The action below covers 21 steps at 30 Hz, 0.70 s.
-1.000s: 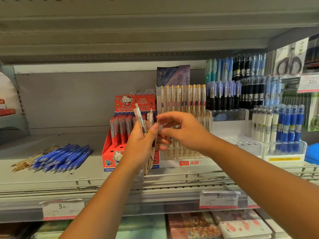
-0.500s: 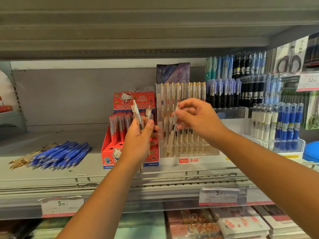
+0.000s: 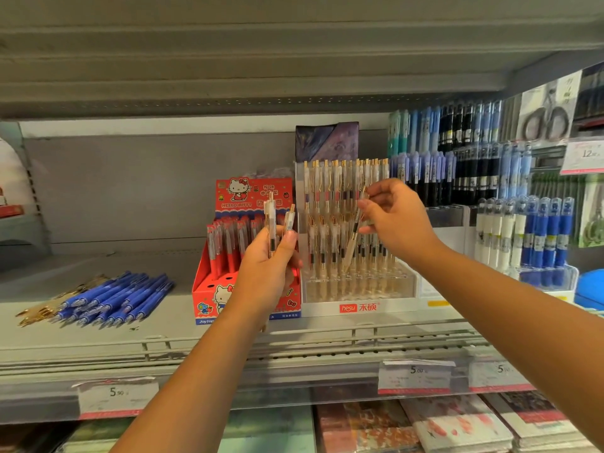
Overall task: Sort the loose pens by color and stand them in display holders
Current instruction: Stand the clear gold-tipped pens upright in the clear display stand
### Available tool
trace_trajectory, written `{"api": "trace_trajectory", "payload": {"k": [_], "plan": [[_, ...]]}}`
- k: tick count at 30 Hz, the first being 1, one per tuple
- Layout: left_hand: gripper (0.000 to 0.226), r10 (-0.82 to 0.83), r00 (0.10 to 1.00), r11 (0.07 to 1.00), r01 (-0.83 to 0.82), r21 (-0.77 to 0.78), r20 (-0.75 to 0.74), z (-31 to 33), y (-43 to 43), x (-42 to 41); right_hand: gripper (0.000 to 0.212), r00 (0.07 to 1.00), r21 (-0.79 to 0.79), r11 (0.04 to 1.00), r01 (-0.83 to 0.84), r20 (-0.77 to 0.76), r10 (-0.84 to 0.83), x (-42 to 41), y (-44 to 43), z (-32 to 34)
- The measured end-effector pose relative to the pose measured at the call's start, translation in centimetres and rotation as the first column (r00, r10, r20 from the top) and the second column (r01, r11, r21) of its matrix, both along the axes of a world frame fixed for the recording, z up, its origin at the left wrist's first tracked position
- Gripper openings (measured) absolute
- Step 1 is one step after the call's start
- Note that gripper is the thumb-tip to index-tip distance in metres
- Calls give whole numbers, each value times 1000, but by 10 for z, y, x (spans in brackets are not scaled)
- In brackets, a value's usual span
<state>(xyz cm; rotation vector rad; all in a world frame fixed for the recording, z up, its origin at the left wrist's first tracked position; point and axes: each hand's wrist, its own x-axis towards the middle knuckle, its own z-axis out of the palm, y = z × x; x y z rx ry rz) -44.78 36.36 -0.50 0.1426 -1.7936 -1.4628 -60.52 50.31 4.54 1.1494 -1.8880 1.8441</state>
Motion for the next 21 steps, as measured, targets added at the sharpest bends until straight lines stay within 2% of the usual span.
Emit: {"api": "trace_trajectory", "payload": {"k": [5, 8, 11, 15, 21], "plan": [[19, -87, 996, 993, 88, 75, -17, 1, 1, 1, 17, 999, 69, 997, 29, -22, -28, -3, -8, -6], [23, -57, 998, 995, 56, 83, 10, 1, 2, 0, 21, 1000, 117, 993, 26, -17, -24, -4, -12, -10], [23, -20, 999, 997, 17, 69, 39, 1, 2, -2, 15, 999, 198, 980, 38, -28, -33, -6, -16, -16], [21, -76, 997, 994, 73, 80, 32, 2, 5, -1, 18, 995, 312, 947, 79, -84, -55, -4, -20, -27], [19, -87, 995, 994, 84, 66, 43, 3, 7, 0, 17, 985, 329, 936, 125, -153, -77, -1, -16, -24]]}}
